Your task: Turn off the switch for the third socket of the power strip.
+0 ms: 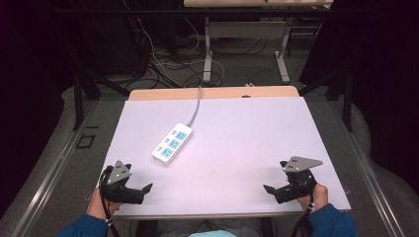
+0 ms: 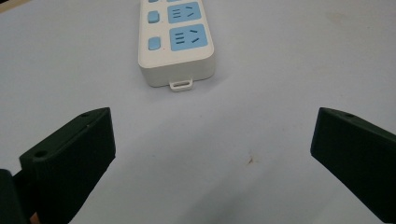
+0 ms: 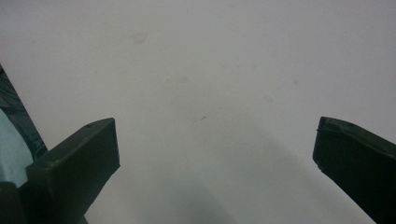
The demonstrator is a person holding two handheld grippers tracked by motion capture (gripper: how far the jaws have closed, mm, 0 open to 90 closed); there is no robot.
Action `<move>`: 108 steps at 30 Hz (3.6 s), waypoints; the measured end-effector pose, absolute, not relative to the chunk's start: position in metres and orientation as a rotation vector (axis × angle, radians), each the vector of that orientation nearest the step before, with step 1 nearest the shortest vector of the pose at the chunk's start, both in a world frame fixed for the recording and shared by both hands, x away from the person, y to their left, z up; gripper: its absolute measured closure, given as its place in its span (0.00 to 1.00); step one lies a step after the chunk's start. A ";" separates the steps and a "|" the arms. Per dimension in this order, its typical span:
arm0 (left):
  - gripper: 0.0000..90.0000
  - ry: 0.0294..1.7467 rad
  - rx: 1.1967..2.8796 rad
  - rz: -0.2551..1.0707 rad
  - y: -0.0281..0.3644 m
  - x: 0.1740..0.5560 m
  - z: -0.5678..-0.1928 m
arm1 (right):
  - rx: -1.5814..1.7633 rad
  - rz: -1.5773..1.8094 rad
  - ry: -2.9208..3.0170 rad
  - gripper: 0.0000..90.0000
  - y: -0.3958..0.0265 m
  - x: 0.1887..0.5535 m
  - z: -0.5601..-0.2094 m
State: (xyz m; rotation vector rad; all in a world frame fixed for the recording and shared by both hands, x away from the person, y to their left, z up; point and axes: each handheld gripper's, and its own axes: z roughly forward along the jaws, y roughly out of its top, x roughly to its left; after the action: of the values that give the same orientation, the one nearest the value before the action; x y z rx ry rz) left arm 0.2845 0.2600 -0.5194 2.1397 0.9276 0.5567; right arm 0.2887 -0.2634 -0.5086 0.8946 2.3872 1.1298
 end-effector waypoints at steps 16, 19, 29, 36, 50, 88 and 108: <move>0.00 0.943 2.135 0.554 0.262 0.287 -0.515 | 0.921 1.148 2.388 0.01 -0.264 0.290 -0.509; 0.00 0.946 2.137 0.547 0.262 0.289 -0.512 | 0.910 1.140 2.391 0.01 -0.265 0.291 -0.509; 0.00 0.983 2.122 0.553 0.263 0.296 -0.506 | 0.919 1.131 2.400 0.01 -0.265 0.291 -0.509; 0.00 0.991 2.121 0.550 0.260 0.303 -0.503 | 0.933 1.129 2.406 0.01 -0.265 0.292 -0.509; 0.00 1.018 2.108 0.568 0.258 0.320 -0.498 | 0.935 1.132 2.405 0.02 -0.264 0.293 -0.510; 0.00 1.064 2.125 0.554 0.242 0.373 -0.500 | 0.955 1.127 2.415 0.03 -0.264 0.294 -0.511; 0.62 1.067 2.140 0.484 0.237 0.393 -0.508 | 0.941 1.116 2.427 0.04 -0.264 0.295 -0.512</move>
State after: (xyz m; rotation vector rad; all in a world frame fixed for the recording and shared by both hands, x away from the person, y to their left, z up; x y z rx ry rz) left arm 0.3926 0.2368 -0.5082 2.1400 1.0666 0.4839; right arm 0.2950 -0.2635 -0.5118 0.9407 2.4268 1.1162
